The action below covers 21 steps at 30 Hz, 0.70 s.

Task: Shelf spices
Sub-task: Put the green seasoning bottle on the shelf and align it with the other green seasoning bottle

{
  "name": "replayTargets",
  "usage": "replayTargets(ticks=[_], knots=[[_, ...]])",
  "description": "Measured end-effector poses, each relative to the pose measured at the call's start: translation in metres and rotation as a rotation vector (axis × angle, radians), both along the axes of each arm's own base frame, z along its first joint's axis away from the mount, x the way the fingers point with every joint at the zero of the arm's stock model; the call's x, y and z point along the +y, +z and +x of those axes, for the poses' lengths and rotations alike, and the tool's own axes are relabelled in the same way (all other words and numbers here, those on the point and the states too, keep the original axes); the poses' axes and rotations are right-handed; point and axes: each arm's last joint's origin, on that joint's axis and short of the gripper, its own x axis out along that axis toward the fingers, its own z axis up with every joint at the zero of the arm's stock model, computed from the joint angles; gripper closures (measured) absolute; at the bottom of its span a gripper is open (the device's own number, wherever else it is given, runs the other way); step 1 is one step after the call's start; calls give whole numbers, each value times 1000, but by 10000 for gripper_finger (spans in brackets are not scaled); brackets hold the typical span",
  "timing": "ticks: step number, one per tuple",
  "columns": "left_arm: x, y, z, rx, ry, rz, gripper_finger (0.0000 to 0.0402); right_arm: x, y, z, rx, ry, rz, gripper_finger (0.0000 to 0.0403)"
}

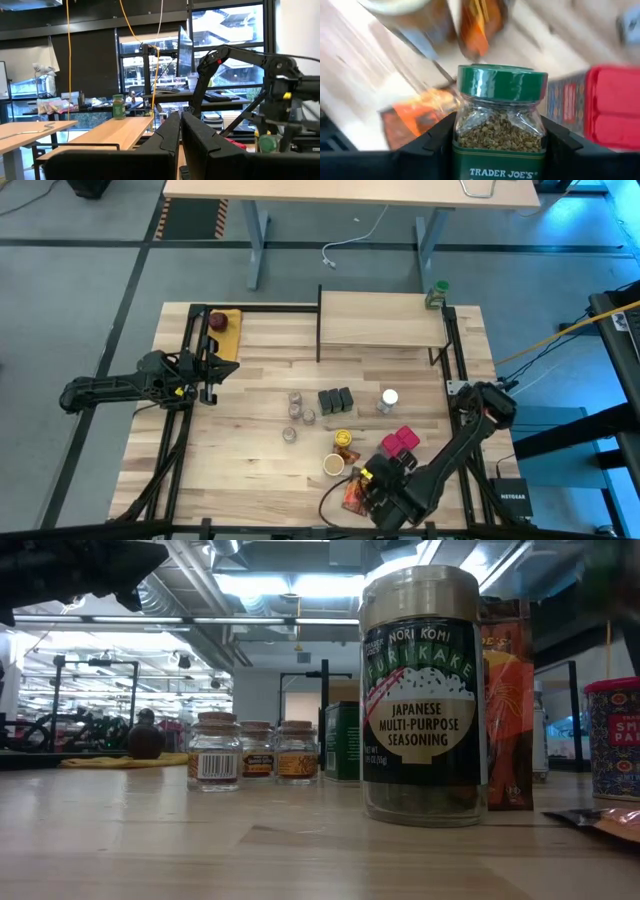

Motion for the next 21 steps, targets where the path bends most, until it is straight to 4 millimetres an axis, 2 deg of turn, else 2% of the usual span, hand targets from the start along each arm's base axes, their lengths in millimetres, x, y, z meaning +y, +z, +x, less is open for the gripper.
replayTargets(ticks=[6,10,15,21], knots=[[0,0,0,0,-2,-5,391,10,16,-5,-149,38,-102,198],[0,0,0,-14,-28,-83,391,14,24,-2,-237,81,-150,198],[0,4,-1,-64,-62,-155,391,17,27,5,-345,141,-225,198],[-4,5,-1,-62,-191,-208,391,21,24,16,-469,220,-324,198]])
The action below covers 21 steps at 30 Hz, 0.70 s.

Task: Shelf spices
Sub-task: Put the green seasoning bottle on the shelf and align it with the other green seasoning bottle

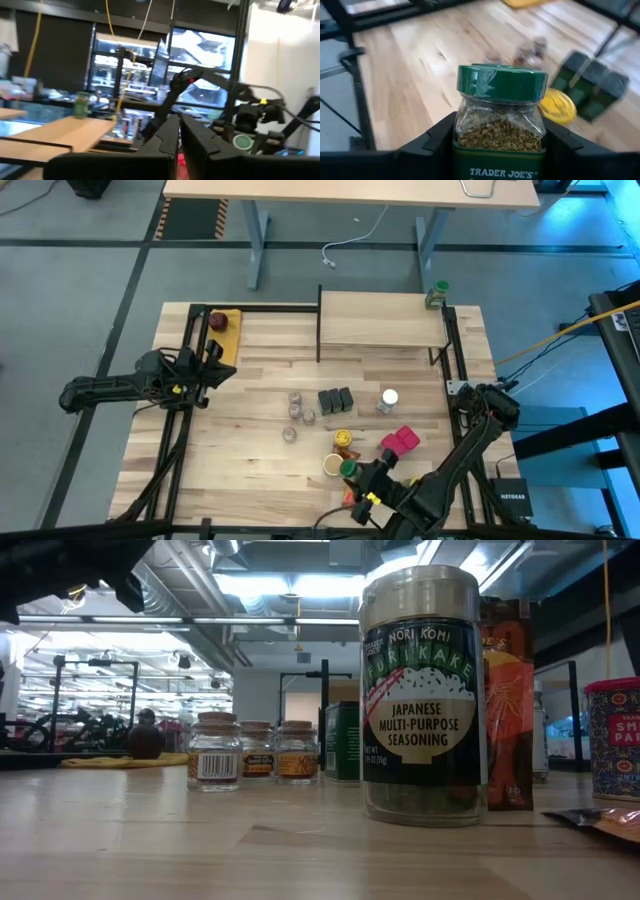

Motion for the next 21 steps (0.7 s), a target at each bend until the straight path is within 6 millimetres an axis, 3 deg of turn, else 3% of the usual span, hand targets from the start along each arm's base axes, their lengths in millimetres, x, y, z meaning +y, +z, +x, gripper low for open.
replayTargets(ticks=[7,12,16,21], knots=[[-5,-1,5,45,-73,-28,391,-4,0,21,-49,66,-65,198],[-14,15,19,111,-138,0,399,-1,1,21,-80,75,-134,198],[-25,35,42,174,-161,93,401,-3,1,21,-66,83,-170,198],[-48,61,84,227,-212,276,401,-9,1,25,-36,86,-239,198]])
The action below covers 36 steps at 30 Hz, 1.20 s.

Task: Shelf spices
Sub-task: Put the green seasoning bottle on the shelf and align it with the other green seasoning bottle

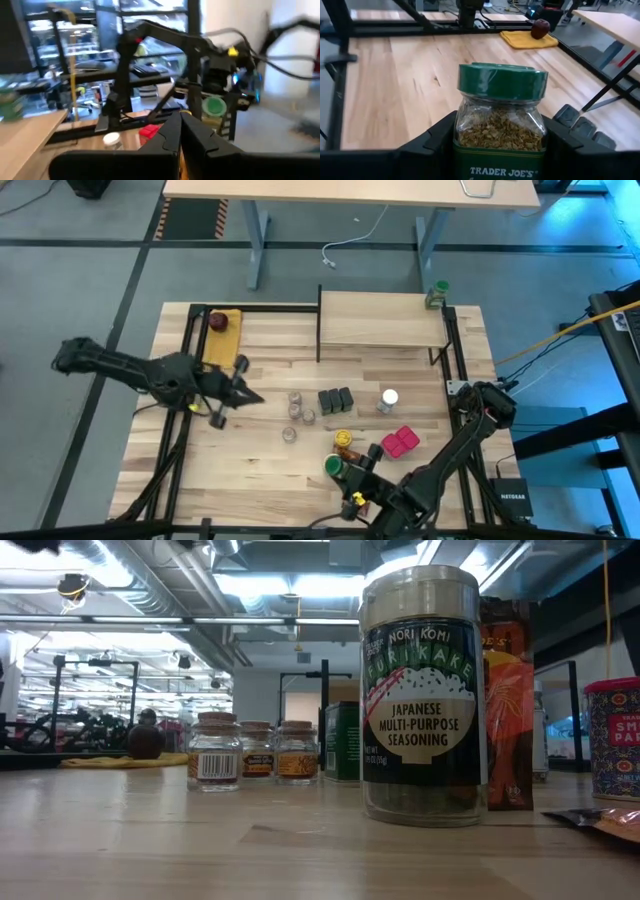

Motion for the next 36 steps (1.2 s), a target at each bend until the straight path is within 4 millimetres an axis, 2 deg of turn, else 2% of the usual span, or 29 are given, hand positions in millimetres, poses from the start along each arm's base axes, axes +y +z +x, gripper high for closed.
replayTargets(ticks=[5,8,15,20,25,36], knots=[[-28,10,41,-3,-79,162,395,-13,0,12,32,-13,-35,198],[-36,4,63,39,-87,187,380,-20,-1,18,59,-14,-65,198],[-45,-2,98,111,-82,175,297,-30,-1,25,85,-22,-76,198],[-49,-15,111,164,-86,179,234,-34,0,28,76,-43,-114,198],[-49,-28,119,182,-88,257,195,-48,-1,38,103,-62,-114,198],[-39,-31,124,192,-60,255,189,-69,1,58,127,-55,-93,198]])
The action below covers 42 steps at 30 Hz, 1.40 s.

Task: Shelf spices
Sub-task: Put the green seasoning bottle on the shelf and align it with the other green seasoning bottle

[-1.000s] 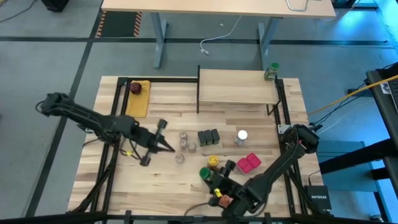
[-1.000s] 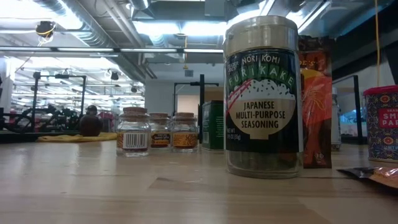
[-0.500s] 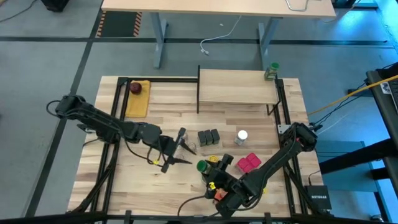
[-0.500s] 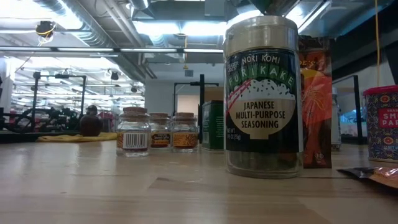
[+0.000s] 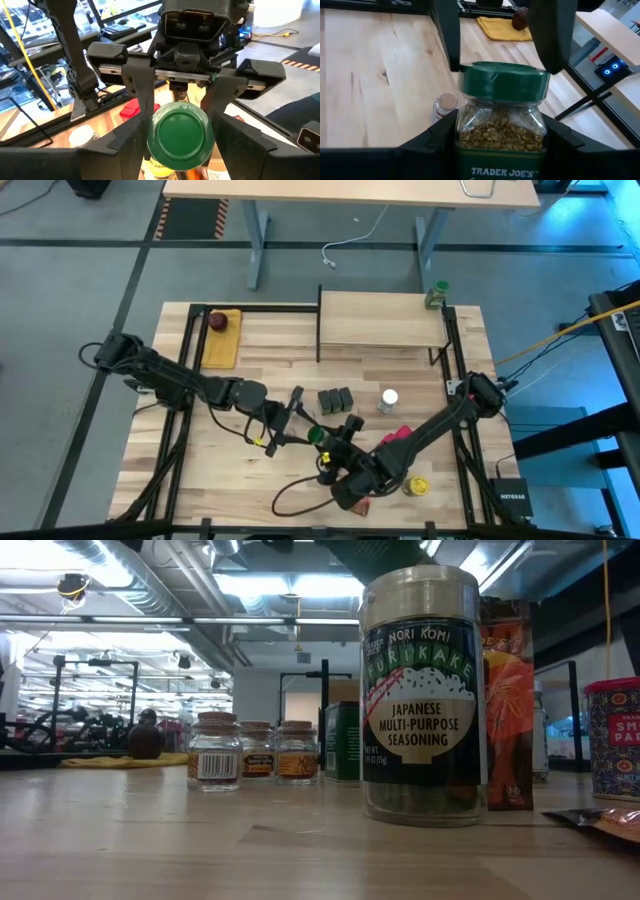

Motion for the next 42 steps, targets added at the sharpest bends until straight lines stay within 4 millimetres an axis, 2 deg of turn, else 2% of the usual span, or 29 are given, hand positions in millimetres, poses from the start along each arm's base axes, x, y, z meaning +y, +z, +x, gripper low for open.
replayTargets(ticks=[9,19,31,34,39,42], knots=[[2,-3,-1,55,-48,-15,188,-4,-2,4,16,12,6,198],[5,-6,-1,82,-32,-47,151,-4,1,5,-7,-2,-6,198],[4,-4,0,59,-24,-50,149,-9,4,13,-4,35,2,198],[2,-3,-1,52,-34,-37,159,-11,4,14,-1,38,7,198],[1,-4,-1,57,-38,-28,209,-10,4,15,-3,44,2,198],[3,-5,-1,68,-35,-25,210,-10,4,14,0,45,3,198]])
